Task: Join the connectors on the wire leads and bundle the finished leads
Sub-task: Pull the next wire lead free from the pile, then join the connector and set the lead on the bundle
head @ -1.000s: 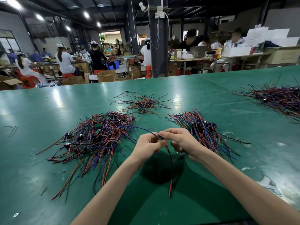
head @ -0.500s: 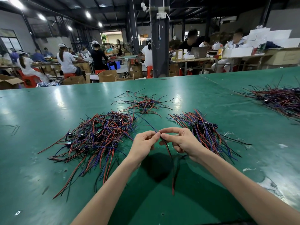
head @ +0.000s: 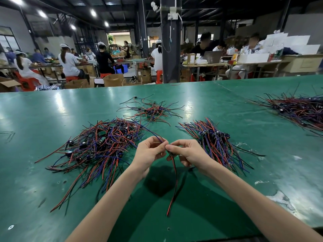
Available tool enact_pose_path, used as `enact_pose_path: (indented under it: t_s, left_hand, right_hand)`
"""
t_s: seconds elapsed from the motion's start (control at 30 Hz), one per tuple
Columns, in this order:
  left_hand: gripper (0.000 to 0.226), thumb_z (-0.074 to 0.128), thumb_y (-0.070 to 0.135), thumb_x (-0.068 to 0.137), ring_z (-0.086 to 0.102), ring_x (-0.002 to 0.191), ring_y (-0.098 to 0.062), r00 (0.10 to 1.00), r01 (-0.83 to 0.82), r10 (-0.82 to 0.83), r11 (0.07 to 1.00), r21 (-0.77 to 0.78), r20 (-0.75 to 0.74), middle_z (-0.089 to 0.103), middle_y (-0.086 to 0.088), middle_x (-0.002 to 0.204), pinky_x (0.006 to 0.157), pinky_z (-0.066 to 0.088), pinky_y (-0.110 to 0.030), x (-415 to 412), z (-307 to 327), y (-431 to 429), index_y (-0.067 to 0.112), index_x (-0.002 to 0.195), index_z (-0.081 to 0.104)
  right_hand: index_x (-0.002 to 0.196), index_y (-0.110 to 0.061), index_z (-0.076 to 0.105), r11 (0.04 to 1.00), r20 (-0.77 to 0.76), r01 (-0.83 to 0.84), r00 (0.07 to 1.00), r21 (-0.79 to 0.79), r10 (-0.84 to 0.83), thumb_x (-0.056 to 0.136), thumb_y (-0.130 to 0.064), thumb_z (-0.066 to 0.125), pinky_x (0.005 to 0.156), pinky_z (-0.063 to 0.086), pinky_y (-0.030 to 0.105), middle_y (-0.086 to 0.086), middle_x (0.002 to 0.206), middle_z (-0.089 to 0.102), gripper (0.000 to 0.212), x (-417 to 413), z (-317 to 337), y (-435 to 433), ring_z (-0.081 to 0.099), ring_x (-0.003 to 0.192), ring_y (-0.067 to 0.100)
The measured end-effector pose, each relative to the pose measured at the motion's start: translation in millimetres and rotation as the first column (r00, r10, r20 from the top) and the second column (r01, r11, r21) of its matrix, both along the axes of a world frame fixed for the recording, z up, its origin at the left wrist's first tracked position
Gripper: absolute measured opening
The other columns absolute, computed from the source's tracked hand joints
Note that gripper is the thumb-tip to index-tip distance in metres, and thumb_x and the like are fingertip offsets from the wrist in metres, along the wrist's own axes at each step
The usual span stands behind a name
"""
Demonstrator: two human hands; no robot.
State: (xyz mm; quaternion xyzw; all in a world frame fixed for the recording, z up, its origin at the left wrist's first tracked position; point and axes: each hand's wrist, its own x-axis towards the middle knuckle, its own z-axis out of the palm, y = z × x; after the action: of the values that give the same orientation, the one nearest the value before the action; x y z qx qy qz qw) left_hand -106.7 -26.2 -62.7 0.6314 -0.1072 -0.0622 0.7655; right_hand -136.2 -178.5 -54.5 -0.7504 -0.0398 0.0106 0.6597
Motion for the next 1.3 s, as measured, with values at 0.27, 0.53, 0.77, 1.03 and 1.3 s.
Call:
enact_pose_path:
  t_s: [0.27, 0.53, 0.77, 1.03, 1.3]
  left_hand:
    - [0.008, 0.06, 0.002, 0.088, 0.064, 0.065, -0.008, 0.999, 0.038, -0.038, 0.999, -0.019, -0.011, 0.071, -0.004, 0.073, 0.062, 0.053, -0.017, -1, 3, 0, 0.005, 0.082, 0.063]
    - [0.009, 0.058, -0.001, 0.089, 0.061, 0.058, -0.006, 0.999, 0.002, -0.004, 0.998, -0.059, -0.032, 0.071, -0.003, 0.072, 0.062, 0.054, -0.017, 1, 3, 1, 0.005, 0.088, 0.065]
    - [0.008, 0.059, 0.002, 0.089, 0.059, 0.051, -0.003, 0.97, -0.217, 0.172, 0.928, -0.304, -0.169, 0.07, -0.003, 0.066, 0.053, 0.053, -0.015, 17, 9, 16, 0.001, 0.081, 0.061]
    - [0.004, 0.061, 0.002, 0.088, 0.064, 0.056, -0.008, 0.944, -0.316, 0.247, 0.863, -0.395, -0.217, 0.069, -0.009, 0.073, 0.055, 0.055, -0.017, 22, 11, 23, -0.001, 0.086, 0.06]
    - [0.026, 0.061, 0.007, 0.087, 0.065, 0.085, -0.02, 0.984, -0.109, 0.057, 0.939, -0.326, -0.167, 0.065, -0.02, 0.108, 0.075, 0.058, -0.024, 13, 10, 12, -0.005, 0.11, 0.058]
  right_hand:
    - [0.074, -0.011, 0.066, 0.999, 0.003, 0.037, 0.999, -0.035, -0.037, 0.081, -0.018, 0.074, 0.034, 0.026, 0.014, -0.007, 0.052, 0.061, 0.013, 0, 2, 1, 0.037, 0.033, 0.007]
    - [0.076, -0.011, 0.068, 0.995, 0.018, 0.027, 1.0, -0.091, -0.025, 0.082, -0.019, 0.072, 0.035, 0.026, 0.015, -0.006, 0.054, 0.06, 0.012, -1, 3, 2, 0.038, 0.033, 0.008]
    - [0.066, -0.015, 0.064, 0.998, -0.026, -0.036, 0.999, -0.053, 0.034, 0.083, -0.01, 0.068, 0.036, 0.022, 0.013, -0.002, 0.051, 0.06, 0.018, -1, 5, 1, 0.033, 0.032, 0.008]
    - [0.067, -0.011, 0.062, 0.999, -0.063, -0.028, 0.998, -0.018, 0.027, 0.084, -0.009, 0.067, 0.036, 0.02, 0.012, 0.002, 0.052, 0.061, 0.017, 0, 12, -5, 0.033, 0.031, 0.008]
    - [0.075, -0.008, 0.069, 0.904, 0.15, 0.413, 0.893, 0.108, -0.425, 0.086, -0.022, 0.068, 0.039, 0.031, 0.013, 0.001, 0.06, 0.062, 0.018, 24, 31, -58, 0.039, 0.038, 0.001]
